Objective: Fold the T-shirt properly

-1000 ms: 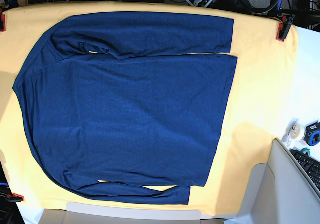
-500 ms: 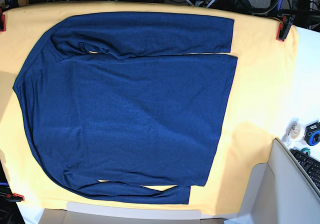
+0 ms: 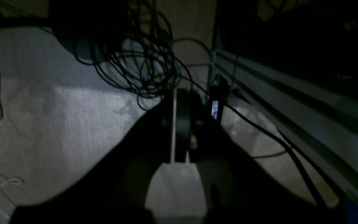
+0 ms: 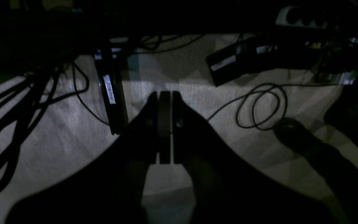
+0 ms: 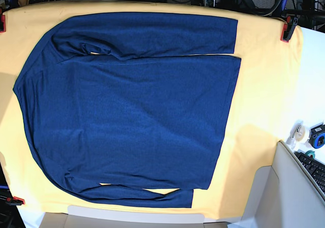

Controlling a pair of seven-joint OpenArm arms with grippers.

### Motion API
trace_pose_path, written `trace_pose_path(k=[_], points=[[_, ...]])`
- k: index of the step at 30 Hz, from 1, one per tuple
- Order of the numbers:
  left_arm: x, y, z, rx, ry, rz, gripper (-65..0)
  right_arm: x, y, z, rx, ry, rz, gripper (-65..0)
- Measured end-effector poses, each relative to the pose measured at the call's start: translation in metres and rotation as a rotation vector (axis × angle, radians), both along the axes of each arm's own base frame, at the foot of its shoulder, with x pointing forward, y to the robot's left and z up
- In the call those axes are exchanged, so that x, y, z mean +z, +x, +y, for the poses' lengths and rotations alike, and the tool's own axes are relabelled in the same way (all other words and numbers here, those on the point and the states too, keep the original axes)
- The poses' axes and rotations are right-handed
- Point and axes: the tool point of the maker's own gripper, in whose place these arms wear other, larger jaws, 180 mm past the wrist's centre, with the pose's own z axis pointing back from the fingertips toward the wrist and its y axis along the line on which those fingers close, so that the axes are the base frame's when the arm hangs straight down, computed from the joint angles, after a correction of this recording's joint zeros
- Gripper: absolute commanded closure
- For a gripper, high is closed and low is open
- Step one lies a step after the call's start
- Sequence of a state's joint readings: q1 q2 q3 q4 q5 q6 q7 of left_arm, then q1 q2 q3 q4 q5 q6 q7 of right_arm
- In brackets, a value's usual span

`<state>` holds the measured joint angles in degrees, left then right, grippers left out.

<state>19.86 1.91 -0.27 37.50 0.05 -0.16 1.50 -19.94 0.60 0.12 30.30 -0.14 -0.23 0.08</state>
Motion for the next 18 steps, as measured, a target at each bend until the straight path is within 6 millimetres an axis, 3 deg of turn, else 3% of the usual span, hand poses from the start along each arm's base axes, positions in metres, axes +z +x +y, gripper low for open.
trace_pose_path(k=[9,14,18], points=[[0.051,0.008,0.017,-0.003,0.035,-0.075,0.0,0.026,-0.029,-0.002,0.008,-0.008,-0.04,0.0],[0.072,-0.011,0.03,-0.023,0.065,-0.075,0.0,0.047,-0.037,-0.009,0.026,-0.02,-0.077,0.0],[0.092,-0.01,0.04,-0.052,0.085,-0.112,0.0,0.067,-0.043,-0.019,0.05,-0.036,-0.104,0.0]])
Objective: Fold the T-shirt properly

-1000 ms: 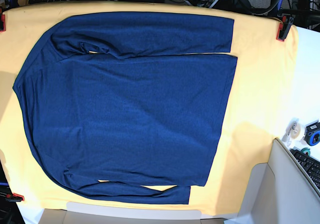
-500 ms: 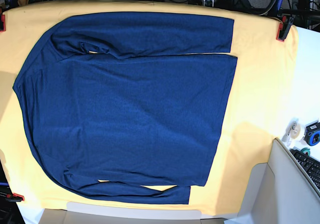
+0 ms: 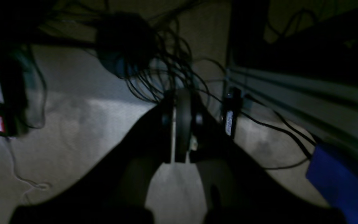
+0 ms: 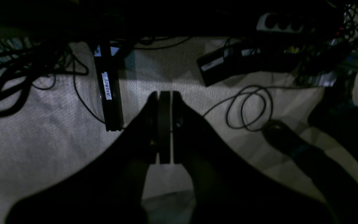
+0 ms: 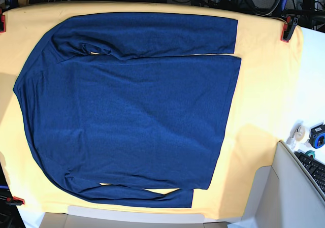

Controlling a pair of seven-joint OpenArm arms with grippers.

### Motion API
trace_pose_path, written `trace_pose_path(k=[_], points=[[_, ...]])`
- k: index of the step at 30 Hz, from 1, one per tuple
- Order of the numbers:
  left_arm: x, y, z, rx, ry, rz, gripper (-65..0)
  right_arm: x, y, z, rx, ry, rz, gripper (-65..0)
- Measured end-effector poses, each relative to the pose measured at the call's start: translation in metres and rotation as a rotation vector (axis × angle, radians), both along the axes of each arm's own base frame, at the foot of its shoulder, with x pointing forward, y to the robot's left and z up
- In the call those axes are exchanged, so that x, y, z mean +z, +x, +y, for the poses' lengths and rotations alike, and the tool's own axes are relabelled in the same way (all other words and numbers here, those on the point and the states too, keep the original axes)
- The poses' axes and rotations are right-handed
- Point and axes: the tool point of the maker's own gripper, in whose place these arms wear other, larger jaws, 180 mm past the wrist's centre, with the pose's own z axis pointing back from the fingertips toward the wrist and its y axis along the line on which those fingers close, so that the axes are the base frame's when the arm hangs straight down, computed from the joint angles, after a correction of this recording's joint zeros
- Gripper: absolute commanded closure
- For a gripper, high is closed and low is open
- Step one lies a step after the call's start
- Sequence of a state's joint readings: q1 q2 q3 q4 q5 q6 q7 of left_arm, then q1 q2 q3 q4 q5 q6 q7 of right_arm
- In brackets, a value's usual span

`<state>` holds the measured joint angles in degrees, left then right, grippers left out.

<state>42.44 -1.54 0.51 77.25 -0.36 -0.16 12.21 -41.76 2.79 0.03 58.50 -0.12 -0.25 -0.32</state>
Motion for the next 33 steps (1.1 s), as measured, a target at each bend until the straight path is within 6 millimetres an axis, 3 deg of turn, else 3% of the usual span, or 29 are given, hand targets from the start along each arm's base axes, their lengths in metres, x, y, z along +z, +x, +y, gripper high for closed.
trace_pose_path(k=[7,11,15,21,28,33], points=[[0.047,0.01,-0.002,-0.089,0.004,-0.09,0.0,0.047,0.028,-0.01,0.05,-0.016,-0.135,0.0],[0.073,0.019,-0.021,-0.125,-0.036,-0.104,0.0,0.081,0.041,-0.011,0.066,-0.018,-0.211,0.0],[0.107,0.036,-0.043,-0.237,-0.079,-0.152,0.0,0.116,0.055,-0.025,-0.013,0.009,-0.286,0.0],[0.147,0.056,-0.054,-0.321,-0.091,-0.213,0.0,0.168,0.087,-0.051,-0.139,0.063,-0.423,0.0],[0.143,0.054,-0.053,-0.322,-0.093,-0.19,0.0,0.232,0.133,-0.057,-0.178,0.103,-0.609,0.0],[0.145,0.071,-0.052,-0.324,-0.084,-0.23,-8.3,0.241,0.15,-0.082,-0.337,0.157,-0.678,-0.2]])
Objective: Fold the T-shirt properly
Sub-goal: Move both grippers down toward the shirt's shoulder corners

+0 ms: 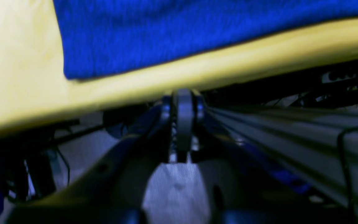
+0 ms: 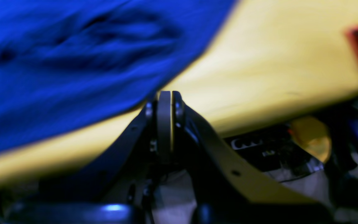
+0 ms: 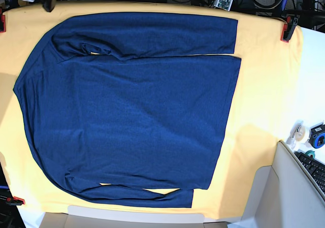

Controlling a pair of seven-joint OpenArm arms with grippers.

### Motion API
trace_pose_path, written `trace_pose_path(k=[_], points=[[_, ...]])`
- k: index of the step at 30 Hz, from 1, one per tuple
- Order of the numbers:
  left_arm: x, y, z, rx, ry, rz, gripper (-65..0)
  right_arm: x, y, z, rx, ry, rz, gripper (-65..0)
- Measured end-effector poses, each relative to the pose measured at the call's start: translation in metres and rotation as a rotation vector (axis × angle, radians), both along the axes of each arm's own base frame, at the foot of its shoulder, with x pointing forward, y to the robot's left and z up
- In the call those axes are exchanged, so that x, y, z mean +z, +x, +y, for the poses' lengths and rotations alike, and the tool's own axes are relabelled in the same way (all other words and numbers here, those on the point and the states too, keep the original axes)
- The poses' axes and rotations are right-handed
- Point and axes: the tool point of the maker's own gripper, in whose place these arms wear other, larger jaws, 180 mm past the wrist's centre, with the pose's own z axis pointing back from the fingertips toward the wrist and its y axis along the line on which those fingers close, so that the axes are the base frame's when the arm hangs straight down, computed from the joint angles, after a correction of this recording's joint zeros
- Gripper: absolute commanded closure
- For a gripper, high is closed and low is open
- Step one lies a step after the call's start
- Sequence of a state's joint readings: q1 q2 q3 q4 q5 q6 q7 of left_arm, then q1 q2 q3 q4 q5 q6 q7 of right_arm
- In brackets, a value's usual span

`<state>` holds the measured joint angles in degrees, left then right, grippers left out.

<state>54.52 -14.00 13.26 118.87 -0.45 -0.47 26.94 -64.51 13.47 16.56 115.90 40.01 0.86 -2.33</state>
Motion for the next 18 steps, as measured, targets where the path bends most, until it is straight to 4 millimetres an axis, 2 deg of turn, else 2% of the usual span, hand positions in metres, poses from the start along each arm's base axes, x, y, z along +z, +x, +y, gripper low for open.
trace_pose_path(k=[3,8,12,18], points=[[0.003,0.016,0.009,0.016,0.016,-0.04,-12.9,0.0,0.015,0.003,-0.002,0.114,-0.016,-0.2],[0.01,0.043,0.014,0.024,0.033,-0.112,-13.8,0.006,0.04,-0.005,-0.05,0.292,-0.074,-1.6],[0.016,0.061,0.013,0.06,-0.018,-0.151,-13.8,0.002,0.044,-0.017,-0.1,0.403,-0.072,-9.9],[0.029,0.089,0.05,0.221,-0.083,-0.207,-14.4,-0.006,0.042,-0.031,-0.172,0.516,-0.051,-22.0]])
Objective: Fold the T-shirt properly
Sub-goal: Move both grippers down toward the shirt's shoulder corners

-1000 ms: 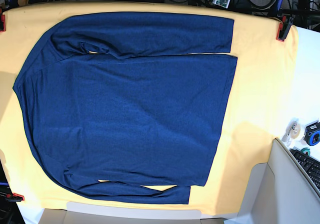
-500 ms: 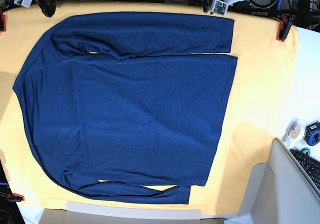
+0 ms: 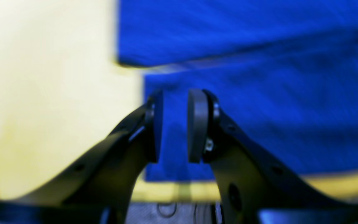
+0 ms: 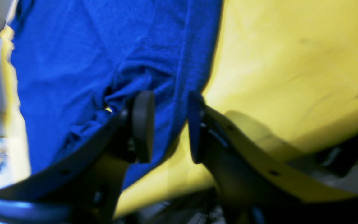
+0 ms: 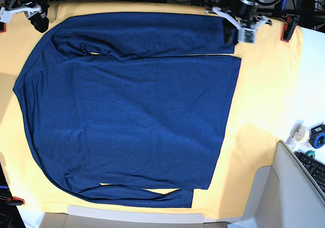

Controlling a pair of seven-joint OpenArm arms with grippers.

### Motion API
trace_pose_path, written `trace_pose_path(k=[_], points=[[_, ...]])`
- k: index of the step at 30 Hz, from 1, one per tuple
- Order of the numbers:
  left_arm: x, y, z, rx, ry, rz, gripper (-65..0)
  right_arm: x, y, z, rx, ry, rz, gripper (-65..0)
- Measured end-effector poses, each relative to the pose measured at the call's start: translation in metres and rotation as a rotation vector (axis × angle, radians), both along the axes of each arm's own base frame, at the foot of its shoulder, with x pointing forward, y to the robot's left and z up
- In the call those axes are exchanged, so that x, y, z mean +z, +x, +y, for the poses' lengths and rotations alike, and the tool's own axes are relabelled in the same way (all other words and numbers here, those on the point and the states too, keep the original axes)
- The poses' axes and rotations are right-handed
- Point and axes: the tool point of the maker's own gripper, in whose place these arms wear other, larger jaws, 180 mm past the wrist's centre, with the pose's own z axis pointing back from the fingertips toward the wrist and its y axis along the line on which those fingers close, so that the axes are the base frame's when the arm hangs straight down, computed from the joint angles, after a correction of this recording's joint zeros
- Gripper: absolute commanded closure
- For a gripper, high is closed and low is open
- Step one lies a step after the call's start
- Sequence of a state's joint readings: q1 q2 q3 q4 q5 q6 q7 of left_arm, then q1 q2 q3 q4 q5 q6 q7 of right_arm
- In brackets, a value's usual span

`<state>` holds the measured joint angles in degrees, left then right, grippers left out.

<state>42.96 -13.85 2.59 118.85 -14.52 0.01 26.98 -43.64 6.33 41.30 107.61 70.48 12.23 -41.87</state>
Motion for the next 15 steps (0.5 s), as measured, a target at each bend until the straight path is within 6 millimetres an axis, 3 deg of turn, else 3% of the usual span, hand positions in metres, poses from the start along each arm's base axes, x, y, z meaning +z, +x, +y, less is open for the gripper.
trace_pose_path(k=[6,12,15], points=[[-0.006,0.009,0.01,0.026,0.001,0.062,-18.0,-0.01,-0.006,-0.003,-0.065,0.077,-0.003,-23.7],[-0.004,0.014,0.015,0.003,0.023,0.057,-18.0,-0.028,-0.02,0.017,-0.142,0.163,0.013,-23.6],[-0.004,0.014,0.019,-0.002,0.039,0.059,-18.0,-0.041,-0.018,0.025,-0.137,0.16,0.043,-23.6]])
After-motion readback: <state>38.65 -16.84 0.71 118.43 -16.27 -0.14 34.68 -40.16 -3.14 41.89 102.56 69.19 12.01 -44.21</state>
